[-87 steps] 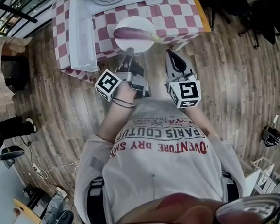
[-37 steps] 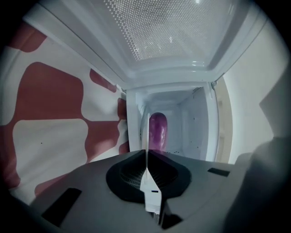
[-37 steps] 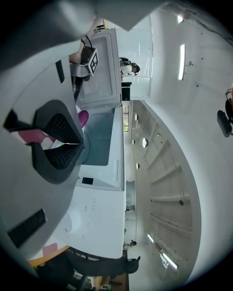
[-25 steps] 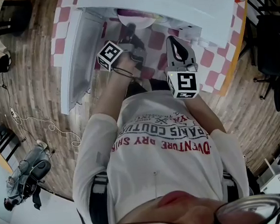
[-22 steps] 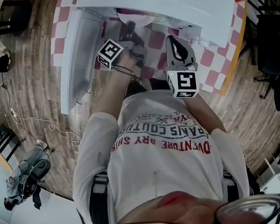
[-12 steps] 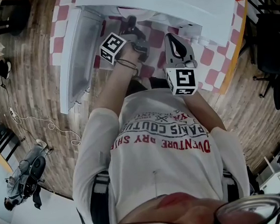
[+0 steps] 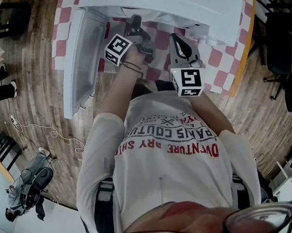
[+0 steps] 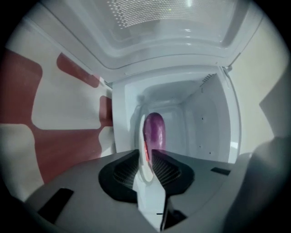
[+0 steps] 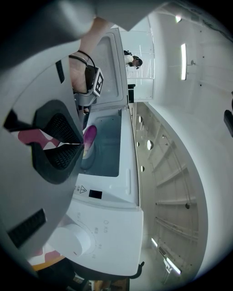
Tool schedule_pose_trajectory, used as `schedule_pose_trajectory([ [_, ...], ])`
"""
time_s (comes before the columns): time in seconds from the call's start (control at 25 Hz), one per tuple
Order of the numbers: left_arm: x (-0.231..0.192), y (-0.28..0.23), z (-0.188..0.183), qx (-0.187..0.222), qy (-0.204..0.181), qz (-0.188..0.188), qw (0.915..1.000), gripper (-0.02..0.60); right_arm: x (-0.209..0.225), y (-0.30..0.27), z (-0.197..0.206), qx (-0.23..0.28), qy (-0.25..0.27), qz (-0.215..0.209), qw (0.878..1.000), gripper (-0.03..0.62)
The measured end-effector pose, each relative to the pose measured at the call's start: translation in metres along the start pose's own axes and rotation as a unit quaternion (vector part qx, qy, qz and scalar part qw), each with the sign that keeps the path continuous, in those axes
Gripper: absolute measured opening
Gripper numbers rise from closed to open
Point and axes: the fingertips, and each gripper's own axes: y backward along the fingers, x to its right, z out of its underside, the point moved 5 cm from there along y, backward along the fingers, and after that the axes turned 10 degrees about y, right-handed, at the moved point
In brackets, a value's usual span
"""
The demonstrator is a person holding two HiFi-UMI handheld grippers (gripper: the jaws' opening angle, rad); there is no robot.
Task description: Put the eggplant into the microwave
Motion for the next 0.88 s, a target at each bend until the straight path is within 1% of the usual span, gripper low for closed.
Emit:
schedule_pose_trajectory([
  [0.08,0.010,0.000,0.003,-0.003,-0.021,0.023,0.9995,0.171,-0.001,0.000,-0.001,-0.001,0.000,0.001,1.000,0.026],
  [0.12,0.015,0.000,0.004,-0.003,-0.023,0.035,0.9991,0.223,-0.002,0.000,-0.002,-0.001,0.000,0.001,1.000,0.026],
  [0.2,0.021,0.001,0.006,0.003,-0.016,0.050,0.9986,0.301,-0.005,0.000,-0.003,-0.001,0.001,0.002,1.000,0.027],
  [0.24,0.021,0.002,0.005,0.008,-0.013,0.050,0.9986,0.349,-0.006,0.000,-0.003,-0.001,0.001,0.001,1.000,0.026],
  [0.32,0.020,0.007,0.005,0.015,-0.012,0.048,0.9987,0.356,-0.009,0.001,-0.004,0.000,0.003,-0.001,1.000,0.026],
  [0.52,0.020,0.017,0.007,-0.001,-0.027,0.052,0.9983,0.356,-0.012,0.006,-0.005,-0.001,0.003,0.004,1.000,0.026],
  [0.56,0.021,0.019,0.007,-0.007,-0.035,0.051,0.9980,0.356,-0.013,0.007,-0.006,0.000,0.003,0.006,1.000,0.026],
  [0.64,0.022,0.024,0.007,-0.025,-0.064,0.042,0.9968,0.356,-0.015,0.010,-0.009,0.001,0.003,0.010,1.000,0.027],
  [0.72,0.022,0.030,0.012,-0.047,-0.101,0.025,0.9935,0.342,-0.018,0.013,-0.011,0.003,0.002,0.015,1.000,0.026],
  [0.76,0.022,0.036,0.014,-0.052,-0.119,0.016,0.9914,0.256,-0.019,0.015,-0.011,0.005,0.001,0.017,1.000,0.026],
  [0.8,0.023,0.042,0.015,-0.054,-0.135,0.007,0.9894,0.098,-0.021,0.018,-0.012,0.007,0.001,0.020,1.000,0.027],
  [0.84,0.024,0.048,0.016,-0.053,-0.149,0.003,0.9874,0.032,-0.022,0.020,-0.013,0.009,-0.001,0.023,1.000,0.026],
  [0.88,0.027,0.054,0.017,-0.052,-0.160,0.003,0.9857,0.032,-0.024,0.024,-0.013,0.012,-0.003,0.027,1.000,0.028],
])
